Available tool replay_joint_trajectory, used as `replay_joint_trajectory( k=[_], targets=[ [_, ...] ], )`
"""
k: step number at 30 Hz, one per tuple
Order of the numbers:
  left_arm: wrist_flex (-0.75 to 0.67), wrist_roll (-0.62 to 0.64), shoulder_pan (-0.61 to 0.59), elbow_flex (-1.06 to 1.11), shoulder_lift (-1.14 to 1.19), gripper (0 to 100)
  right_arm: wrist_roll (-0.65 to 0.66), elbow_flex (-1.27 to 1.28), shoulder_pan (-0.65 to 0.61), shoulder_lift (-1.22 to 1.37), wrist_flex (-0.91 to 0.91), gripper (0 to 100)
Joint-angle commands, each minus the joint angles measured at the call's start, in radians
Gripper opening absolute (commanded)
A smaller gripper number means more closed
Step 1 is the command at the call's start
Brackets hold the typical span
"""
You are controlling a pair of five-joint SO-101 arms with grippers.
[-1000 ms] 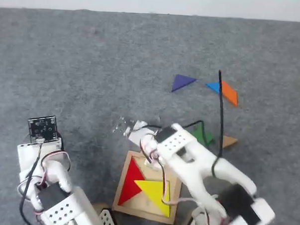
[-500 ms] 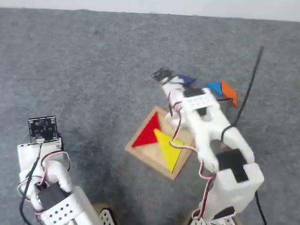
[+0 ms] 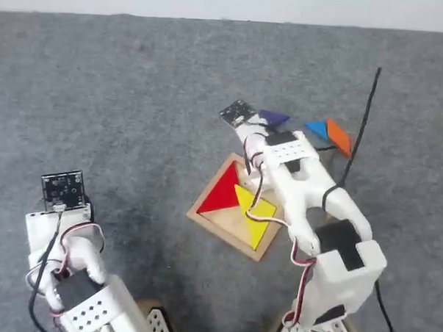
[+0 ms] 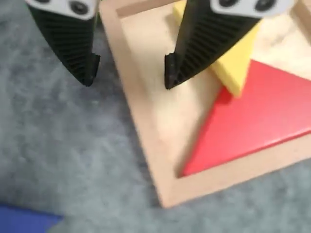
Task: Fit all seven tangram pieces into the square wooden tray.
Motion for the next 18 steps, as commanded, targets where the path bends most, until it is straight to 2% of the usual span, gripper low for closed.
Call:
replay_joint_trajectory(
  k=[1, 11, 18],
  targets=[
    [-0.018, 0.009, -0.005, -0.008, -0.014, 20, 0.015, 0.012, -0.051, -0.074, -0.012, 23.8],
    [-0.020, 0.009, -0.003, -0.008, -0.014, 20, 0.018, 0.023, -0.128, -0.102, 0.050, 23.8],
    [-0.021, 0.009, -0.003, -0.008, -0.014, 20, -0.003, 0.068, -0.226, -0.205, 0.084, 23.8]
  ],
)
